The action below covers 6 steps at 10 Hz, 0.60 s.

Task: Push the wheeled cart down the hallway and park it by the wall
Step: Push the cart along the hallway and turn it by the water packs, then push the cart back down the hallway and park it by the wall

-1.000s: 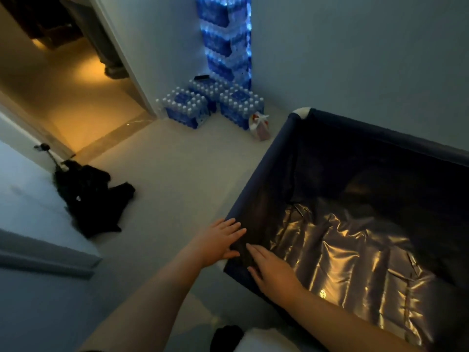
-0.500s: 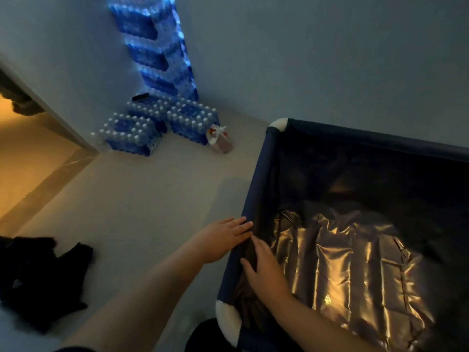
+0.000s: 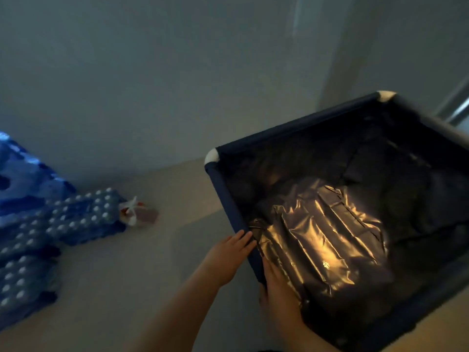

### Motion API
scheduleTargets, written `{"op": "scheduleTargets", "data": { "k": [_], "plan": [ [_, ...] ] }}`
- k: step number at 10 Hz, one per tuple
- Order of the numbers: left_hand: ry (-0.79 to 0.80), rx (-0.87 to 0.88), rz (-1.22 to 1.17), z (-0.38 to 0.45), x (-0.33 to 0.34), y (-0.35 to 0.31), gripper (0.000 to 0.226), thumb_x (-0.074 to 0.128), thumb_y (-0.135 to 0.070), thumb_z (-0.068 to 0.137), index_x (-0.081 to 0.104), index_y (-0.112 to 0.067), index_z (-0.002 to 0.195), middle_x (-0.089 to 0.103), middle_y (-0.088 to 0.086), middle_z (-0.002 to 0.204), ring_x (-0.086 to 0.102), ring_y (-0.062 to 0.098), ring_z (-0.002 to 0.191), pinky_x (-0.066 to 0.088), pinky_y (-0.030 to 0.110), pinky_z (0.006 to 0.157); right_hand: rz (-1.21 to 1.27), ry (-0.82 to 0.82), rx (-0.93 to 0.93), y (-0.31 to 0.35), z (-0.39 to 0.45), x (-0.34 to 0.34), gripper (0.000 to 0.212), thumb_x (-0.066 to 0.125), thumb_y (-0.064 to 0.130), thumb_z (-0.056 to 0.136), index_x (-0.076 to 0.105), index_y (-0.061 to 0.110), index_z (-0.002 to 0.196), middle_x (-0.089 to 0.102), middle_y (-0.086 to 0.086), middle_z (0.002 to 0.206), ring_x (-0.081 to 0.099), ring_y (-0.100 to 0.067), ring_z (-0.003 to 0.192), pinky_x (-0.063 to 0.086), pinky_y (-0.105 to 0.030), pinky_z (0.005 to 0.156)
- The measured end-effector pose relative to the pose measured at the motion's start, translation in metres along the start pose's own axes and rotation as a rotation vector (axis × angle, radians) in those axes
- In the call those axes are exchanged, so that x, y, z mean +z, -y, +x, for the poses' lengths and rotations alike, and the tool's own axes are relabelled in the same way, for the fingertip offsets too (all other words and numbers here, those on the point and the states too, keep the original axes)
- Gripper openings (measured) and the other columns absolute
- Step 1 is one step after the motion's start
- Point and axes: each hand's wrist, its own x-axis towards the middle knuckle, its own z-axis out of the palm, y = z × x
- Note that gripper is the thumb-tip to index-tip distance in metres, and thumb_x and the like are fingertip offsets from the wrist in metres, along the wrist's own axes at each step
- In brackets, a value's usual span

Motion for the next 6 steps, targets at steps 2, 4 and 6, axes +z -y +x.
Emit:
{"op": "scheduleTargets", "data": {
  "k": [2, 4, 6],
  "plan": [
    [-0.012, 0.128, 0.06, 0.039, -0.006, 0.067, 0.071, 0.042, -0.002, 0.091, 0.005, -0.022, 0.148, 0.002, 0.005, 0.159, -0.003, 0.025, 0.144, 0.006, 0.041, 0.117, -0.305, 0.033, 0.032, 0.018, 0.018, 0.016, 0.092, 0.064, 0.068, 0.057, 0.04, 0.025, 0.135, -0.027, -0.021, 0.15, 0.013, -0.006, 0.138, -0.024, -0.033, 0.109],
    [-0.019, 0.149, 0.032, 0.063, -0.015, 0.145, 0.077, 0.043, 0.002, 0.088, 0.003, -0.025, 0.147, 0.001, 0.001, 0.159, -0.001, 0.026, 0.144, 0.014, 0.041, 0.115, -0.207, 0.01, 0.084, 0.057, 0.09, 0.028, 0.097, 0.063, 0.053, 0.068, 0.017, 0.011, 0.142, 0.067, 0.019, 0.11, 0.062, 0.0, 0.104, 0.021, -0.028, 0.111],
    [0.015, 0.274, 0.11, 0.092, -0.044, 0.202, 0.075, 0.047, 0.004, 0.088, 0.009, -0.02, 0.147, 0.004, 0.006, 0.159, 0.002, 0.028, 0.144, 0.017, 0.042, 0.115, 0.038, -0.089, 0.169, 0.1, 0.146, 0.034, 0.065, 0.064, 0.025, 0.085, 0.031, 0.016, 0.14, 0.046, -0.006, 0.142, 0.049, -0.017, 0.126, 0.04, -0.026, 0.102]
  ]
}}
